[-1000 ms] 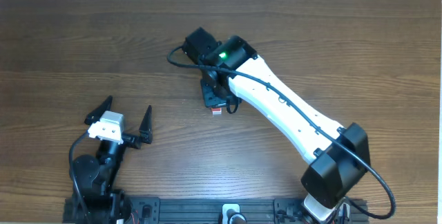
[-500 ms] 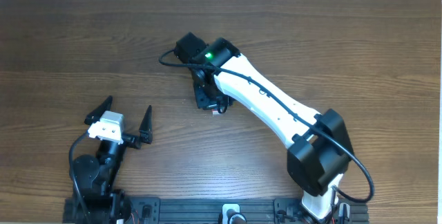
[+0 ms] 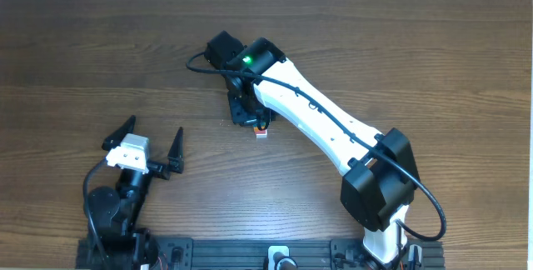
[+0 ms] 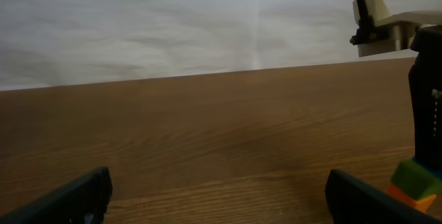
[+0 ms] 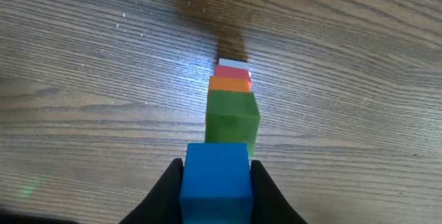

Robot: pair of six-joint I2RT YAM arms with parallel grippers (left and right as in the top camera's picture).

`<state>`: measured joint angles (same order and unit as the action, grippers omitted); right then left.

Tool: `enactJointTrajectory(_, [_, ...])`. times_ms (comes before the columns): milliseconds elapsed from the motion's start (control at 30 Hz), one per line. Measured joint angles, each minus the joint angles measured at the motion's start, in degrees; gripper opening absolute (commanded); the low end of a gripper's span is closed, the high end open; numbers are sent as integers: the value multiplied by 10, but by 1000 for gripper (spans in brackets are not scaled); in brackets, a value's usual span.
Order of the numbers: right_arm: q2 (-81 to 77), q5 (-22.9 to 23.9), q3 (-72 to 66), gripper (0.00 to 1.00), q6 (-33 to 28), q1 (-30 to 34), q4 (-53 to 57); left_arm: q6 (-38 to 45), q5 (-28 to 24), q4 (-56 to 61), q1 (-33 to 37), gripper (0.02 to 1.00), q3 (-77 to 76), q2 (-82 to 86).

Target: Stack Cubes

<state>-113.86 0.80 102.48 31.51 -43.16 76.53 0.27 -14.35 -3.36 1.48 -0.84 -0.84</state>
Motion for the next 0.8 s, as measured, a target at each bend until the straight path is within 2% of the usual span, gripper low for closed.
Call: enactJointTrajectory(800, [-10, 8, 1, 9, 0, 9, -7, 0, 0, 0, 0, 1000, 0, 0])
